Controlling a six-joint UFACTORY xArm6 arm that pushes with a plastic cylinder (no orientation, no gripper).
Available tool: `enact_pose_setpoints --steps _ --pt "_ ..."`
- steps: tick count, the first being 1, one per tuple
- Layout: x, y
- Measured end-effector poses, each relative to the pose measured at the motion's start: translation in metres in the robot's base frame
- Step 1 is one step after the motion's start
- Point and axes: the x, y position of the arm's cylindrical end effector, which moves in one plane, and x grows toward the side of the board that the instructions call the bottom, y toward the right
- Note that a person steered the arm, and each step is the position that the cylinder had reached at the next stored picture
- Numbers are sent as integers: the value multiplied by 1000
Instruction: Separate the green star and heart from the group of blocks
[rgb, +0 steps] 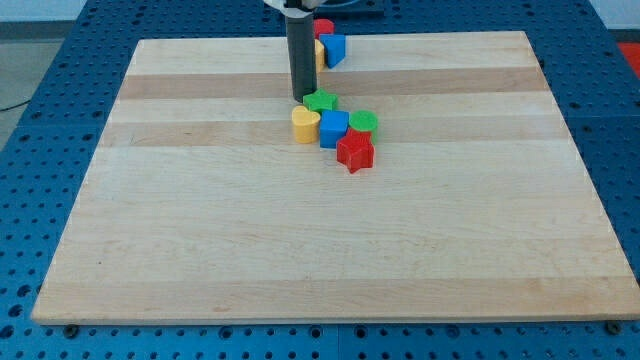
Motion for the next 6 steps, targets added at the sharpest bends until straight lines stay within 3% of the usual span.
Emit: enact_pose_setpoints --steps 3,6 --pt "3 81" --pt "15 36"
